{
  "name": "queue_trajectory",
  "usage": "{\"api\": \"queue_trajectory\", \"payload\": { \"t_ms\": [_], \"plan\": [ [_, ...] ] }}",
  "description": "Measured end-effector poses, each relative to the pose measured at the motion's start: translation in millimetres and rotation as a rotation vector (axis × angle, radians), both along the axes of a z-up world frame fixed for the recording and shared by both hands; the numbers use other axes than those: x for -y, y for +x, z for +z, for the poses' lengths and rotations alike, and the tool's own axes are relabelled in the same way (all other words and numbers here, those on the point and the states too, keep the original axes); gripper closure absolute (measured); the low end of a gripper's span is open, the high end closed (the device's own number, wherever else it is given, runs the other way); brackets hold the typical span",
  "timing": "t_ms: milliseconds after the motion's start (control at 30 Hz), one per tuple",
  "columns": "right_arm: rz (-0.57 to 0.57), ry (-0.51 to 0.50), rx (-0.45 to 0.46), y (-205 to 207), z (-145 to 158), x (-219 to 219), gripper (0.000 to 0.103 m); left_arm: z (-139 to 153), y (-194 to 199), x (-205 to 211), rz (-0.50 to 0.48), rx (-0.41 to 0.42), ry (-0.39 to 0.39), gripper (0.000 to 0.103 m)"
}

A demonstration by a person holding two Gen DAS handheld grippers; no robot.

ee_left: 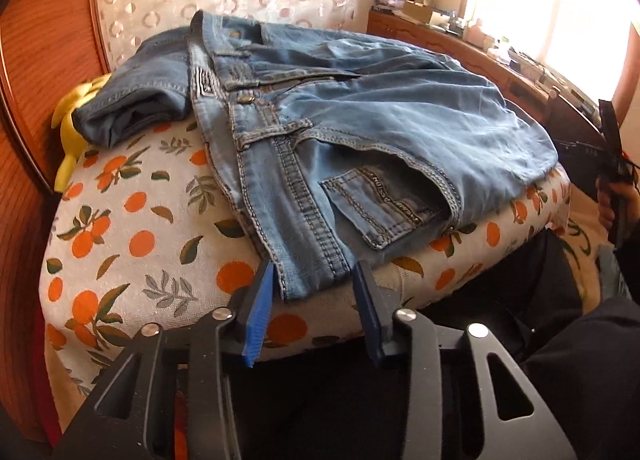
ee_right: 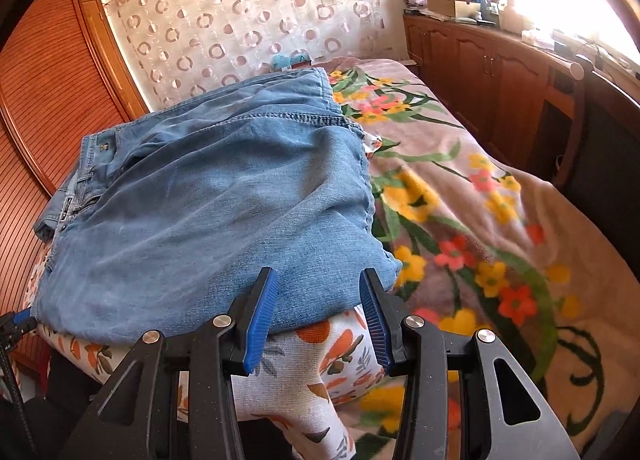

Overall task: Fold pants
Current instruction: 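Open the left gripper and withdraw both grippers from the folded jeans, then grasp the edge of the folded jeans with both grippers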

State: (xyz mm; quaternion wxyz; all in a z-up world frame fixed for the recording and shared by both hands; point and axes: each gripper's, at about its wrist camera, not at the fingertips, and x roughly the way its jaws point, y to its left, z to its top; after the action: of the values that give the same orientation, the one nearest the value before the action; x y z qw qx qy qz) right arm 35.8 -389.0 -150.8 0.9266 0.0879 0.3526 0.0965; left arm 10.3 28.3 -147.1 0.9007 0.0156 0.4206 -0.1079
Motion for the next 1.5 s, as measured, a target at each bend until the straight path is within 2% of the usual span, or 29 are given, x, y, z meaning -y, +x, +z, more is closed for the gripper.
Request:
{"api": "queue_trajectory", "payload": {
  "t_ms": [100,267,467,500,633,867,1100,1233,1300,1400,1467,1500],
  "plan": [
    [0.002,-0.002,-0.006,1,-2,1,0.059,6,-2,1,-0.019,0.021,-0.012,0.082],
    [-0.001,0.031,-0.005,-1,-3,8,0.057,16,1,-4,-0.007,0.033,-0.068,0.085],
    [-0.005,0.080,-0.023,2,-10,12,0.055,24,4,-1,-0.004,0.056,-0.071,0.090],
    [-0.003,0.098,-0.031,2,-12,10,0.054,26,4,-1,0.000,0.063,-0.070,0.099],
    [0.008,0.149,-0.040,2,-17,7,0.050,28,9,-1,0.001,0.067,-0.071,0.100],
    [-0.034,0.241,-0.058,4,-26,16,0.040,14,12,2,-0.001,0.023,-0.065,0.100],
    [-0.037,0.345,-0.081,11,-35,21,0.040,10,13,-1,0.008,0.015,-0.067,0.099],
    [-0.038,0.355,-0.080,12,-37,21,0.040,7,12,-5,0.017,0.005,-0.067,0.097],
    [-0.039,0.352,-0.077,11,-38,20,0.042,5,12,-5,0.016,0.003,-0.067,0.096],
    [-0.035,0.334,-0.065,9,-33,15,0.052,4,12,-6,0.017,0.004,-0.072,0.095],
    [-0.028,0.315,-0.052,8,-29,10,0.068,3,11,-8,0.017,0.005,-0.077,0.095],
    [-0.023,0.303,-0.048,7,-28,8,0.072,3,10,-8,0.016,0.007,-0.077,0.094]
  ]
}}
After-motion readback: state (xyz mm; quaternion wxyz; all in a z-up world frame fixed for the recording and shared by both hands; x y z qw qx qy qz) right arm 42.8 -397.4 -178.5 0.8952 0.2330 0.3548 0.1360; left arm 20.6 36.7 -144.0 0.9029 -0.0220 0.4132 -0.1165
